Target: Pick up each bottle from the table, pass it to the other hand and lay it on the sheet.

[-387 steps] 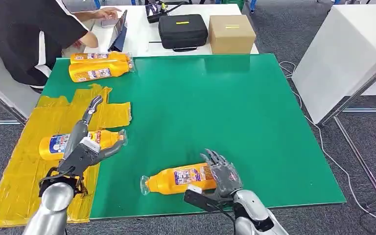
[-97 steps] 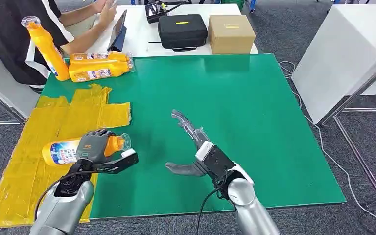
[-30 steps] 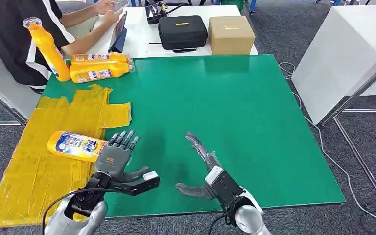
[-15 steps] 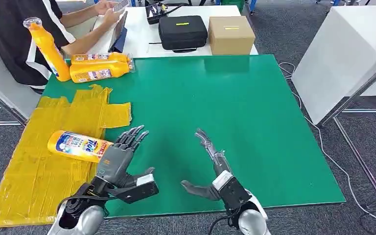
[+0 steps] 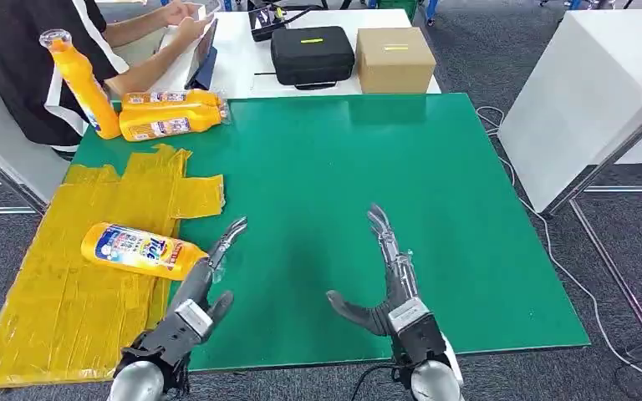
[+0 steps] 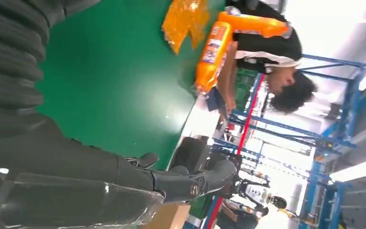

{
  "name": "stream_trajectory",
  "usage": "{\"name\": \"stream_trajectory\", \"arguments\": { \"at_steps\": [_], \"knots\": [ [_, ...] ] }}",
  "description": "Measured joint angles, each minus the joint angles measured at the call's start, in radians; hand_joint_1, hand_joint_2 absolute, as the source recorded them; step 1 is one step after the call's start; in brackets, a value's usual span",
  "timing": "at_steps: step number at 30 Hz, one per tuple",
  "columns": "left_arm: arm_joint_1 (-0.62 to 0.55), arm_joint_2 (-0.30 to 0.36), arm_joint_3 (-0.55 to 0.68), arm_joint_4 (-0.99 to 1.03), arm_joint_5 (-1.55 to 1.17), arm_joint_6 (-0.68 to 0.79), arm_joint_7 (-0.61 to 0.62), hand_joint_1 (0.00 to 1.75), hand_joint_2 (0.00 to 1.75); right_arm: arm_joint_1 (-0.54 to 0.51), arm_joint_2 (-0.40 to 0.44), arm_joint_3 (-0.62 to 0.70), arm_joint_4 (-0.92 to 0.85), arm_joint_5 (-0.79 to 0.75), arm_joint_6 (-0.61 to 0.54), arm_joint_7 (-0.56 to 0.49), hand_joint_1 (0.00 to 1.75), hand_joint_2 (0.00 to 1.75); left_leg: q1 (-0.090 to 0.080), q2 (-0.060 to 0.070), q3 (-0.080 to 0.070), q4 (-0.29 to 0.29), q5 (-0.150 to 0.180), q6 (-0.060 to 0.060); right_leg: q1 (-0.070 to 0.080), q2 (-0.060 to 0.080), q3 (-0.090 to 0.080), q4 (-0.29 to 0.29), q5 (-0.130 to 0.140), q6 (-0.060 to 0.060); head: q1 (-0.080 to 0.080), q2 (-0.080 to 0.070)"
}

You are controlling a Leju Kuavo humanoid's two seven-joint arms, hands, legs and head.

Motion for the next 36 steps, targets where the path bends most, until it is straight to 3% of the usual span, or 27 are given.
{"name": "stream_trajectory", "arguments": {
  "at_steps": [8, 36],
  "knots": [
    [0.042, -0.013, 0.022, 0.004, 0.238, -0.072, 0.01, 0.0, 0.0, 0.028, -0.027, 0.013, -0.039, 0.033, -0.009, -0.024, 0.0, 1.75, 0.0, 0.0, 0.0, 0.0, 0.0, 0.0, 0.0, 0.0, 0.0, 0.0, 0.0, 0.0, 0.0, 0.0],
    [0.092, -0.026, 0.01, -0.069, 0.199, -0.062, -0.072, 0.0, 0.0, 0.092, -0.074, 0.061, -0.113, 0.066, -0.006, -0.063, 0.0, 1.75, 0.0, 0.0, 0.0, 0.0, 0.0, 0.0, 0.0, 0.0, 0.0, 0.0, 0.0, 0.0, 0.0, 0.0]
  ]
}}
